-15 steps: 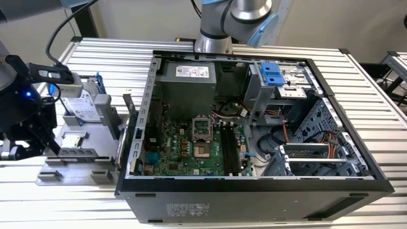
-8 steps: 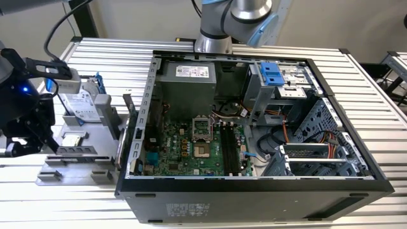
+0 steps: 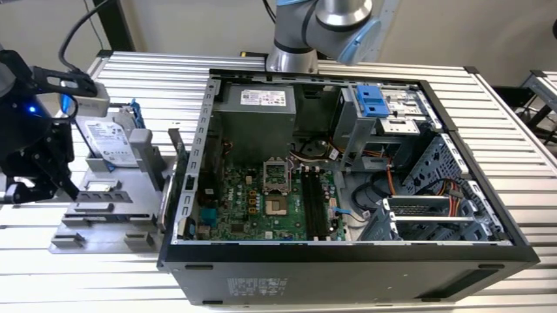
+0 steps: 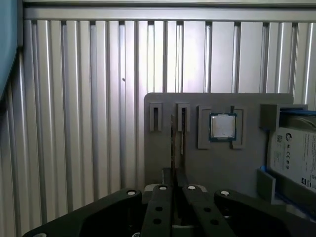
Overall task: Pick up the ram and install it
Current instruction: 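Pick up the ram and move it above insertion slot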
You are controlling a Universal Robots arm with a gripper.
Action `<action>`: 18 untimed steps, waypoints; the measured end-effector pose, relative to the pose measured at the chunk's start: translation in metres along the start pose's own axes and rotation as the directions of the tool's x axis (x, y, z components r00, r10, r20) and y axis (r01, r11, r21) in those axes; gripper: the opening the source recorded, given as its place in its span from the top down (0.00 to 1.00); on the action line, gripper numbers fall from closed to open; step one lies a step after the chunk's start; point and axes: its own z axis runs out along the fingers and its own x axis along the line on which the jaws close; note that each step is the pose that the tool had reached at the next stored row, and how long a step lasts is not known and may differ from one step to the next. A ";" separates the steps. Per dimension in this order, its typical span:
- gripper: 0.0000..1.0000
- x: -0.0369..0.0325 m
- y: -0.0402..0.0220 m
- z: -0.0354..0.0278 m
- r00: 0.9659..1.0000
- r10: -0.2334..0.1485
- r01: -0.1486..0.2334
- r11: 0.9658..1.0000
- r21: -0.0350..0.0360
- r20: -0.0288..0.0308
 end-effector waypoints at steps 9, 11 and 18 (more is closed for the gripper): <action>1.00 -0.0006 0.0000 -0.0105 1.000 0.000 0.000 1.000 0.000 0.000; 1.00 -0.0007 0.0000 -0.0127 1.000 0.000 0.000 1.000 0.000 0.000; 1.00 -0.0036 0.0000 -0.0212 1.000 0.000 0.000 1.000 0.000 0.000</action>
